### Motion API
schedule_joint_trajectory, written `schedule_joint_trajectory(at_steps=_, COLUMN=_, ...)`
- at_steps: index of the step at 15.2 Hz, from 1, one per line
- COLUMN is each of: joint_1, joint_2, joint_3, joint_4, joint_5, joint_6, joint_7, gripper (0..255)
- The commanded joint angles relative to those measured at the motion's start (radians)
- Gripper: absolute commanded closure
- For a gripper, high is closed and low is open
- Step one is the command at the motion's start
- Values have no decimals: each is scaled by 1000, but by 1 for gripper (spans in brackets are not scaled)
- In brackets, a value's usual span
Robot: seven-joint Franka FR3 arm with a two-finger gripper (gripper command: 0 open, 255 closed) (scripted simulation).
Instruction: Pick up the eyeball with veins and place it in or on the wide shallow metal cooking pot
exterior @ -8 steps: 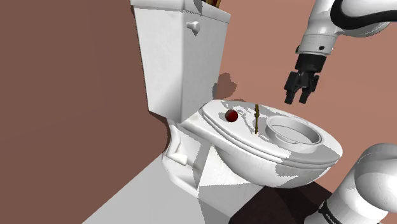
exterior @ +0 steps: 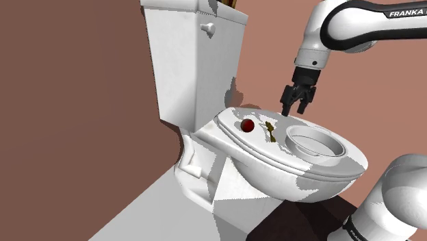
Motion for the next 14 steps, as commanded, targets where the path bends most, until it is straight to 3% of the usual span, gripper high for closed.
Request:
schedule_joint_trajectory(at_steps=1, joint_1=4, joint_2=56, joint_3=17, joint_4=4, joint_5=-8, joint_6=73, joint_7=4, gripper=0)
schedule_joint_trajectory(at_steps=11, joint_1=9, joint_2=387, joint_3=101, joint_4=120, joint_5=-93, joint_6=372, joint_7=65, gripper=0)
schedule_joint_trajectory(at_steps=14, joint_1=8, joint_2=415, joint_3=105, joint_4=112, joint_5=-102, joint_6=411, joint_7=71, gripper=0)
